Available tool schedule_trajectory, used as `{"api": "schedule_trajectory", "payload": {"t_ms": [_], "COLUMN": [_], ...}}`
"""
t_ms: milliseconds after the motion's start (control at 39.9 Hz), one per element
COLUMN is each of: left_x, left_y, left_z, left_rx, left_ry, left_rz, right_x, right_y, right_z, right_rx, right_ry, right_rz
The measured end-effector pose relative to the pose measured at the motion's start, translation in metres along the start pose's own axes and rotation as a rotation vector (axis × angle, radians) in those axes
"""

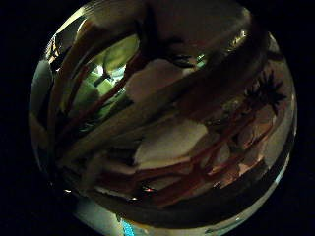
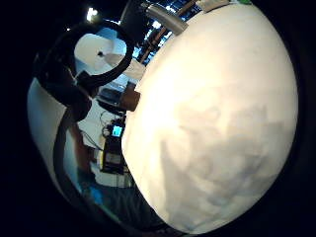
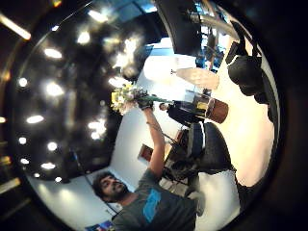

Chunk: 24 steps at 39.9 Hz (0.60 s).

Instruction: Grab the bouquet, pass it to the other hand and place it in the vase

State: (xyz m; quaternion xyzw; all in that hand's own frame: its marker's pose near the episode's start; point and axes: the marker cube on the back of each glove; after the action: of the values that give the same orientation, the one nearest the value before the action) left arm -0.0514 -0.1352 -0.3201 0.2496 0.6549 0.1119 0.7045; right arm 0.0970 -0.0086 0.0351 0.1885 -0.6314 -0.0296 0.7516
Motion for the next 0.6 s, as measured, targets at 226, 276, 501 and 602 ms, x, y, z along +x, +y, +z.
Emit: {"api": "schedule_trajectory", "payload": {"t_ms": [226,276,501,602], "left_x": [-0.129,-0.139,-0.217,-0.251], "left_y": [-0.037,-0.03,-0.014,-0.001], "left_z": [-0.003,0.001,-0.002,-0.012], "left_rx": [0.004,-0.013,-0.112,-0.208], "left_ry": [-0.142,-0.16,-0.286,-0.314], "left_rz": [-0.113,-0.168,-0.304,-0.314], "right_x": [0.014,0.024,0.023,0.009], "right_y": [0.003,0.006,0.007,0.006], "right_z": [-0.001,-0.005,-0.008,-0.003], "right_rx": [0.012,0.027,0.018,0.016], "right_ry": [0.066,0.14,0.159,0.06], "right_rz": [0.079,0.166,0.122,0.066]}}
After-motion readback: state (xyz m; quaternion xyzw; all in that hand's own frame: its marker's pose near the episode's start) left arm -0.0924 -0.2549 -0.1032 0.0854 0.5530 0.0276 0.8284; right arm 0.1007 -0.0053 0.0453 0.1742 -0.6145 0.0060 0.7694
